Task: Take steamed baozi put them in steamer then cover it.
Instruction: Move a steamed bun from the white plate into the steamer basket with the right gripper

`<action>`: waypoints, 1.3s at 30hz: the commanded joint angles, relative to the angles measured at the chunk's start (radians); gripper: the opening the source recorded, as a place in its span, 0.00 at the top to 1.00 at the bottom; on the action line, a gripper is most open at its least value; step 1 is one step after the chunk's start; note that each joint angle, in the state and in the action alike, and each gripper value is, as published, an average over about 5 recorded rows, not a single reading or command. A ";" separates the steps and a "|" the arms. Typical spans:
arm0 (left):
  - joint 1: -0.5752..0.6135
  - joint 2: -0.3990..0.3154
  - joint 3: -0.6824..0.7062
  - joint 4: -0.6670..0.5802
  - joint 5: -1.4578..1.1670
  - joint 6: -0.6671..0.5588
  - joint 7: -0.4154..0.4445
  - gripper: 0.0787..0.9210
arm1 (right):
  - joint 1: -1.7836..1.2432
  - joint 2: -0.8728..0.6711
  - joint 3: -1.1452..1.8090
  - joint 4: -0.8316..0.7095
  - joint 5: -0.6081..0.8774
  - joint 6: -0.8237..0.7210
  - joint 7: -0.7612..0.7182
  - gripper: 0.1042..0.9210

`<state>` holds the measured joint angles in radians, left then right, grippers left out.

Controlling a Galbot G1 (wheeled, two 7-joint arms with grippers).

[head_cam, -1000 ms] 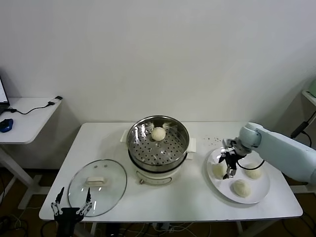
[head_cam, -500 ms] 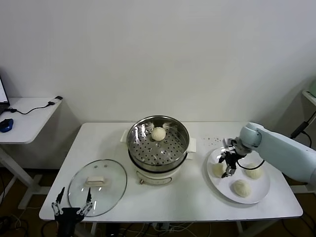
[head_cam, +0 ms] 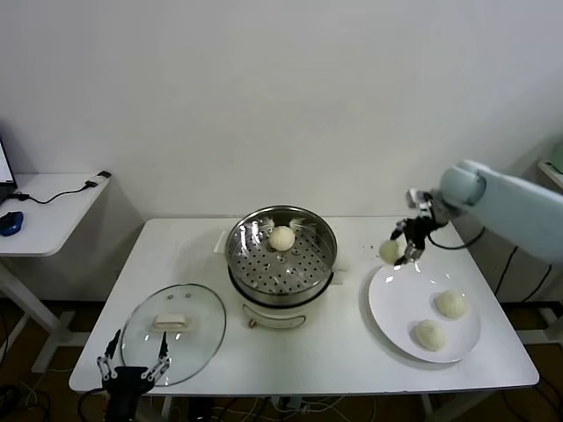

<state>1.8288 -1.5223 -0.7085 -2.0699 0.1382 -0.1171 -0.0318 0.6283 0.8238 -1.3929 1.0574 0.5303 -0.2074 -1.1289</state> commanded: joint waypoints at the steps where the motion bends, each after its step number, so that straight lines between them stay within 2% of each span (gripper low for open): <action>1: 0.005 0.005 0.013 -0.002 -0.001 -0.001 -0.008 0.12 | 0.347 0.226 -0.260 -0.024 0.330 -0.027 0.003 0.25; 10: 0.002 0.007 0.022 -0.011 0.005 0.026 -0.052 0.12 | 0.202 0.535 -0.164 -0.130 0.358 -0.072 0.047 0.25; 17: -0.007 0.004 0.016 -0.021 0.004 0.033 -0.053 0.12 | 0.086 0.676 -0.150 -0.203 0.351 -0.079 0.065 0.24; 25: 0.002 0.004 0.006 -0.019 -0.006 0.031 -0.055 0.12 | -0.024 0.723 -0.149 -0.218 0.325 -0.090 0.105 0.24; 39: 0.006 0.003 -0.002 -0.012 -0.018 0.032 -0.053 0.12 | -0.091 0.705 -0.174 -0.215 0.276 -0.090 0.107 0.24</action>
<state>1.8348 -1.5183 -0.7112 -2.0879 0.1228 -0.0871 -0.0835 0.5865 1.4938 -1.5579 0.8549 0.8202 -0.2943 -1.0312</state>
